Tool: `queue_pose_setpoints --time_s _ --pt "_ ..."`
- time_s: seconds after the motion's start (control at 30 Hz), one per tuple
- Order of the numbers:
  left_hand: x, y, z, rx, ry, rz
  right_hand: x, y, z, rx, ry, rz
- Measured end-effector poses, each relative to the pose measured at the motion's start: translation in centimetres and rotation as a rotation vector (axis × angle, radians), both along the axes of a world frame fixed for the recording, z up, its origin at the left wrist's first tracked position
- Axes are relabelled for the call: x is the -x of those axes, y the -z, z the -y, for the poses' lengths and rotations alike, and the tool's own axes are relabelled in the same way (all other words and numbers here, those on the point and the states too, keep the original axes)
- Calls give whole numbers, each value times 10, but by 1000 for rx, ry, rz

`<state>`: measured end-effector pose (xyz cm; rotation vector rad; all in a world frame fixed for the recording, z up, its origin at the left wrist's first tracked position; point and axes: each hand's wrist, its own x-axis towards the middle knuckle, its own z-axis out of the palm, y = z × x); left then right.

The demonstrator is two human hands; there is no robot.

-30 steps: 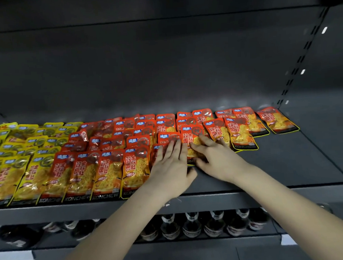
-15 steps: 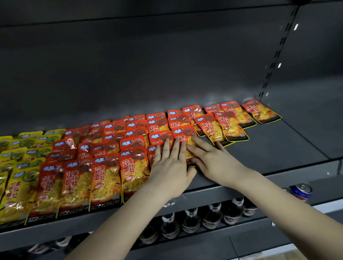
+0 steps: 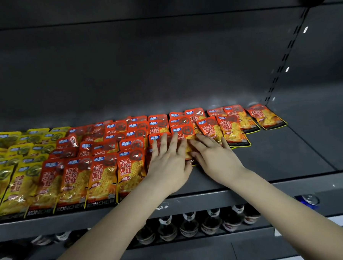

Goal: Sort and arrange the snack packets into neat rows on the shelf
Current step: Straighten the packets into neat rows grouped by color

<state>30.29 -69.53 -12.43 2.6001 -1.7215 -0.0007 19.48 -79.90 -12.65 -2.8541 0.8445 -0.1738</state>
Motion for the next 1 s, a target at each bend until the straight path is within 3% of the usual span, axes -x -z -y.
queue_pose_setpoints --time_s 0.63,1.0 --pt "76 -7 98 -4 6 -6 82 -4 95 -67 74 -20" --pt "105 0 124 9 -30 -101 103 -3 114 -201 -35 -55"
